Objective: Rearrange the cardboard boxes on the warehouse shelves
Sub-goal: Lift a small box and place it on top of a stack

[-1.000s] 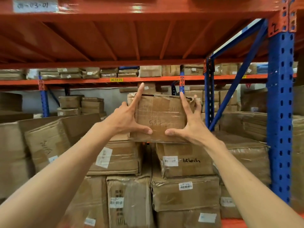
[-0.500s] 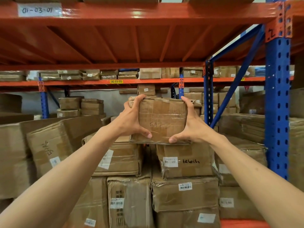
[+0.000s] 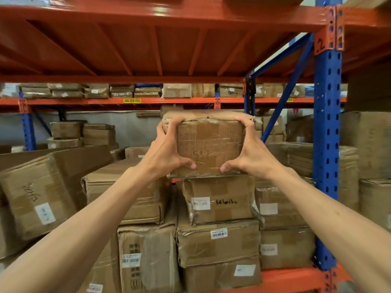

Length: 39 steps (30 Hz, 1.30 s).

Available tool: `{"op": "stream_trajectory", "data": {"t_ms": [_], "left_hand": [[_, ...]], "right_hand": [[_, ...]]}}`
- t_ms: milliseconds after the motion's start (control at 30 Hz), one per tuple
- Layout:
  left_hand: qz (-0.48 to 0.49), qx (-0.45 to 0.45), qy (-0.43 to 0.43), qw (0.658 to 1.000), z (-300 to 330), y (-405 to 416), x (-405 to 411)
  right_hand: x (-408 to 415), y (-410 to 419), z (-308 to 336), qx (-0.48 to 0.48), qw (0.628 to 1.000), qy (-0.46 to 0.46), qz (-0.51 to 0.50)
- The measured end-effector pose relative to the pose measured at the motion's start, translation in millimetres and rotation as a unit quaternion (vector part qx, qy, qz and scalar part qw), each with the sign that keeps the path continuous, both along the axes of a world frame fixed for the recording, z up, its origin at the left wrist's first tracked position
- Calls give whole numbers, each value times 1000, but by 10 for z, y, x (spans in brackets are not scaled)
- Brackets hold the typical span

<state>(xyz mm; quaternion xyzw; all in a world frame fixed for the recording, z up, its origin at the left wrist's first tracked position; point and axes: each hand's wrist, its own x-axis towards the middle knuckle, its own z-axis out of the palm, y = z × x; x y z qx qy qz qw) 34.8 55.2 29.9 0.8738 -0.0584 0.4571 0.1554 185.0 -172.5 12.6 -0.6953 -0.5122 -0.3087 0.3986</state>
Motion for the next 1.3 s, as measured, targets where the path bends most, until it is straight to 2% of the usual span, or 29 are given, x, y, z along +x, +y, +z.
{"op": "stream_trajectory", "data": {"t_ms": [233,467,633,767,900,1133,1300], "left_hand": [[-66,7,-3,998,126,-714,700],[-123,-23,22,992,-8,-1594,1580],[-124,-52,9,991,-231,-1767,1928],[-67,-56,29,996,-374,-1659,1977],[9,-30,117,993,-436,-1739,2162],[127,36,162,978,-557,-1689,2455],[156,49,202,966,-513,-1694,2526]], "right_hand": [[421,-904,116,16,998,-12,-63],[1022,-1881,93,-15,990,15,-136],[1330,-2099,14,-32,990,12,-140],[1538,-1876,-124,-49,989,45,-130],[1801,-1873,-400,-63,983,89,-146],[2091,-1775,-513,-77,976,57,-196],[2164,-1730,-520,-85,972,63,-208]]}}
